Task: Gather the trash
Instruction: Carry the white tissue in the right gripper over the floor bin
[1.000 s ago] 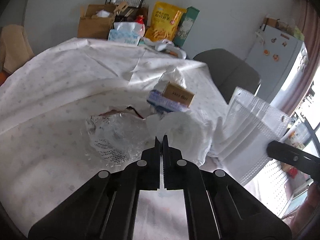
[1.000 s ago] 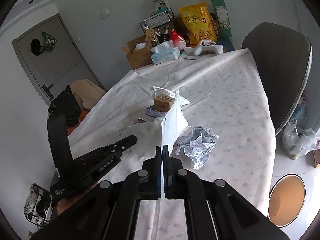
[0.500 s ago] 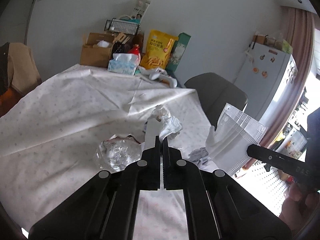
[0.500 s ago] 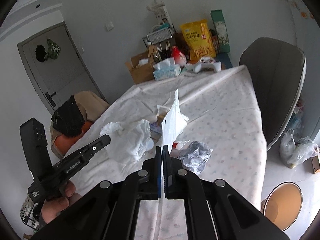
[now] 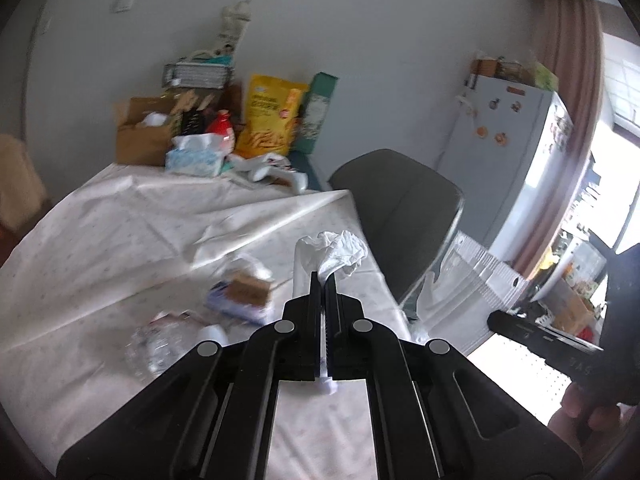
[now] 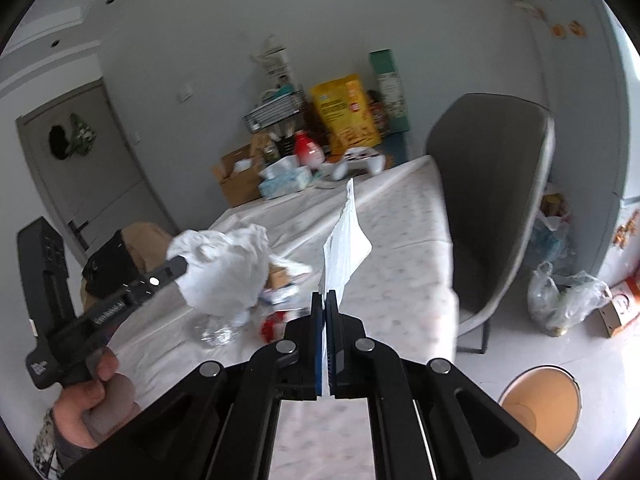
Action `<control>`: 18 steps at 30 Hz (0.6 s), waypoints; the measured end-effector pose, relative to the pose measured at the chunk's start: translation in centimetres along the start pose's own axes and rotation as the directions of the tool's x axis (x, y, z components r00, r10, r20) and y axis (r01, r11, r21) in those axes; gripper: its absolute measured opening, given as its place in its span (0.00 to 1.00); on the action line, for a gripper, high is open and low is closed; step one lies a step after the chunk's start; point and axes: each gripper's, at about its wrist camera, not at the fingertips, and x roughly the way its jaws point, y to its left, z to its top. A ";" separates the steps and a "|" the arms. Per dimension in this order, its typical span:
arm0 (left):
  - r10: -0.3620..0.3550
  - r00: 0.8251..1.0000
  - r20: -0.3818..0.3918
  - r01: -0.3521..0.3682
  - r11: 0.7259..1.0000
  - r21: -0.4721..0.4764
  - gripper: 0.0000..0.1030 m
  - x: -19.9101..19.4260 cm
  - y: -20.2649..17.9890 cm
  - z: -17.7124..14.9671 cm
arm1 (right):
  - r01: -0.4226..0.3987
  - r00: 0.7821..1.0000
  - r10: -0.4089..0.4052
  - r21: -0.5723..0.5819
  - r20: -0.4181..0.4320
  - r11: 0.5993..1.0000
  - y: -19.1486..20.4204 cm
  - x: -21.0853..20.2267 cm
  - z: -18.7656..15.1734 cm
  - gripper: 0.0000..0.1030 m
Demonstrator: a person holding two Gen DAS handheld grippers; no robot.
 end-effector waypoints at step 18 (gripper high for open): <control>-0.200 0.970 -0.140 0.216 0.970 0.114 0.02 9.2 -13.8 -0.7 | 0.253 0.965 -0.262 0.175 0.031 0.952 -14.3 -5.3 -1.2 0.03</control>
